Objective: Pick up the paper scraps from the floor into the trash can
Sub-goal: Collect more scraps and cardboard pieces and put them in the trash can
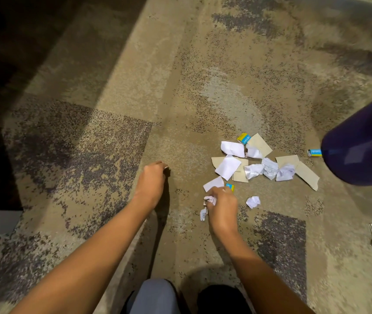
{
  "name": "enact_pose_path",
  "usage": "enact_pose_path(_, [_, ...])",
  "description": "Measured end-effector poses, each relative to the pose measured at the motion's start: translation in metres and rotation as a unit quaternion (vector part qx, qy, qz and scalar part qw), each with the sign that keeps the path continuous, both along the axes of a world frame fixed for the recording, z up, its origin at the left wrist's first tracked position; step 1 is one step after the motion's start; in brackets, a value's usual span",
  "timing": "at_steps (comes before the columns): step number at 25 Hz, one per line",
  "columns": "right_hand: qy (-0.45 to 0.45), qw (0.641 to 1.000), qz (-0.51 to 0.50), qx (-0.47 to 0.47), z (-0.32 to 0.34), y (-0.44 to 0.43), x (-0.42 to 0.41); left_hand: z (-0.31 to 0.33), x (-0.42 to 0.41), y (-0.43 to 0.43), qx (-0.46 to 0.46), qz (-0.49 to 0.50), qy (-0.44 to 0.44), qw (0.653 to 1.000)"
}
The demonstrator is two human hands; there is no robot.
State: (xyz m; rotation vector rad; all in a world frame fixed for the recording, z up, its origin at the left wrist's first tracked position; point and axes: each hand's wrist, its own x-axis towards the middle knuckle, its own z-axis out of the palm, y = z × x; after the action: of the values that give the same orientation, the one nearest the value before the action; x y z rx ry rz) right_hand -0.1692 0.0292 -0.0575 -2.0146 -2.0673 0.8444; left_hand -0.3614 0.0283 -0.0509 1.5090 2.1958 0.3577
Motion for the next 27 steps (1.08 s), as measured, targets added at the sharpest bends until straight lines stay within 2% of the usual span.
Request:
enact_pose_path(4, [0.026,0.992,-0.123,-0.023,0.023,-0.006,0.027,0.025,-0.004,-0.002,-0.021,0.078,-0.036,0.996])
enact_pose_path(6, [0.052,0.987,-0.147,-0.025,0.033,-0.010,0.037,0.038,-0.001,-0.009,-0.022,0.117,-0.074,0.990])
enact_pose_path(8, [0.062,0.992,-0.102,-0.037,0.039,-0.015,0.042,0.050,0.005,-0.020,-0.033,0.144,-0.099,0.984])
enact_pose_path(10, [0.045,0.997,-0.009,-0.062,0.036,-0.019,0.039,0.058,0.011,-0.030,-0.051,0.167,-0.110,0.978])
enact_pose_path(13, [-0.035,0.987,0.131,-0.088,0.025,-0.026,0.022,0.067,0.018,-0.047,-0.054,0.181,-0.131,0.973])
enact_pose_path(15, [-0.072,0.978,0.178,-0.078,0.017,-0.030,0.011,0.073,0.022,-0.057,-0.052,0.180,-0.126,0.974])
enact_pose_path(20, [-0.124,0.969,0.202,-0.070,0.010,-0.033,0.007,0.080,0.023,-0.072,-0.051,0.188,-0.115,0.974])
enact_pose_path(25, [-0.151,0.973,0.156,-0.079,0.006,-0.030,0.016,0.086,0.025,-0.088,-0.082,0.196,-0.130,0.968])
enact_pose_path(27, [-0.134,0.976,0.150,-0.079,0.007,-0.032,0.024,0.088,0.020,-0.096,-0.097,0.204,-0.133,0.965])
